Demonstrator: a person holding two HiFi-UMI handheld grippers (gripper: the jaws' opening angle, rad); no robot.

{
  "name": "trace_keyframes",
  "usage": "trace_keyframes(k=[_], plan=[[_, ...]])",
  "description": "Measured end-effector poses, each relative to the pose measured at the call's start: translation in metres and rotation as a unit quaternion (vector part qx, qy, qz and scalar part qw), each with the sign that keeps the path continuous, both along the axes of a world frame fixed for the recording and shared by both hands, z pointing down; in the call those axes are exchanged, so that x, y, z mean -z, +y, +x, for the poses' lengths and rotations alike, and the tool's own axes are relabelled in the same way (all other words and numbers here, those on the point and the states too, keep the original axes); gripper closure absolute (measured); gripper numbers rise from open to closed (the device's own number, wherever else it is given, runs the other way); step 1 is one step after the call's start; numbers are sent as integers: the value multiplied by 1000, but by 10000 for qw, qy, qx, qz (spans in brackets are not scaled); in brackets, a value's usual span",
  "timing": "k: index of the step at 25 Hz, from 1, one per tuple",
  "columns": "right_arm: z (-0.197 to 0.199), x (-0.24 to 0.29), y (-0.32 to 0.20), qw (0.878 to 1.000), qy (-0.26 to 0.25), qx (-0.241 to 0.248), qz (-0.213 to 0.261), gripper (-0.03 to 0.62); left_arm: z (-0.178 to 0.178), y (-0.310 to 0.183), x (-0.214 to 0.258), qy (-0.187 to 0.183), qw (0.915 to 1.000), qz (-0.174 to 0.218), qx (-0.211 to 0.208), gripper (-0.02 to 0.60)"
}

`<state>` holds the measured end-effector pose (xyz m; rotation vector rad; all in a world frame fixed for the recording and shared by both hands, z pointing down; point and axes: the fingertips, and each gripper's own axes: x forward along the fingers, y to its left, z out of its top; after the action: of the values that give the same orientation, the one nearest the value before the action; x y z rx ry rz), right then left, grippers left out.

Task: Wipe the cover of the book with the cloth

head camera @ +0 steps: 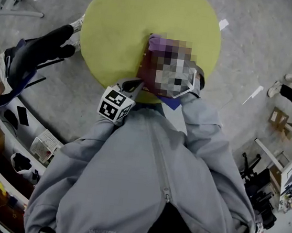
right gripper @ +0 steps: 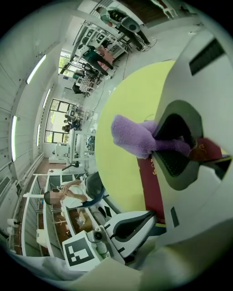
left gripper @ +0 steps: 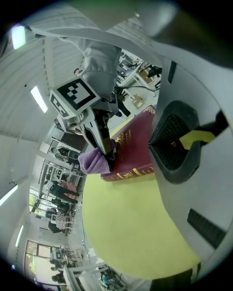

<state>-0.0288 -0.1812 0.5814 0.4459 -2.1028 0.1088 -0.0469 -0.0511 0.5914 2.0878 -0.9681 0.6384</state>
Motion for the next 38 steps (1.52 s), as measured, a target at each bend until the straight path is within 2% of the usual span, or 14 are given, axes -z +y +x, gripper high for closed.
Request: trace_keyframes(k=[20, 33, 38], plan=[[95, -4, -1, 9935, 435, -1049, -55, 522, 0, 0, 3, 130, 9999, 54, 14, 563], [156, -8, 8, 9810, 709, -1805, 39, 523, 1, 3, 3, 84, 9999, 65, -95, 563], [166, 8, 13, 9777, 669, -1974, 244, 523, 1, 1, 8, 112, 9999, 78, -102, 563]])
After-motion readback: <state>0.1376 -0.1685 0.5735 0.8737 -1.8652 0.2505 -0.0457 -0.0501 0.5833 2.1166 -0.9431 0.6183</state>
